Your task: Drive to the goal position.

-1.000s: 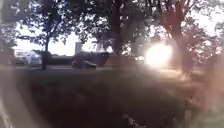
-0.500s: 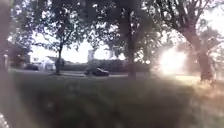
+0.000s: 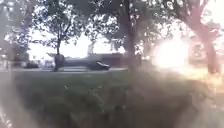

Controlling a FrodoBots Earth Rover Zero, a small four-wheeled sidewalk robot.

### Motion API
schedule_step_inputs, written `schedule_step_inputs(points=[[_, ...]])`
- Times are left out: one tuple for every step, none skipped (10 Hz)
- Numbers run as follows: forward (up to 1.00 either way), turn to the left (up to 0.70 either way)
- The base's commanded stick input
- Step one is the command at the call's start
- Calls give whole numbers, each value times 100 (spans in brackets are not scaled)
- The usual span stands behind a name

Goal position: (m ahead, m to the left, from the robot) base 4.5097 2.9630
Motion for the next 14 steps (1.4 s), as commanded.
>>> schedule_step_inputs(points=[[70,0],[70,0],[70,0],[70,0],[70,0],[70,0],[70,0],[70,0],[70,0],[70,0],[70,0],[70,0],[70,0],[70,0]])
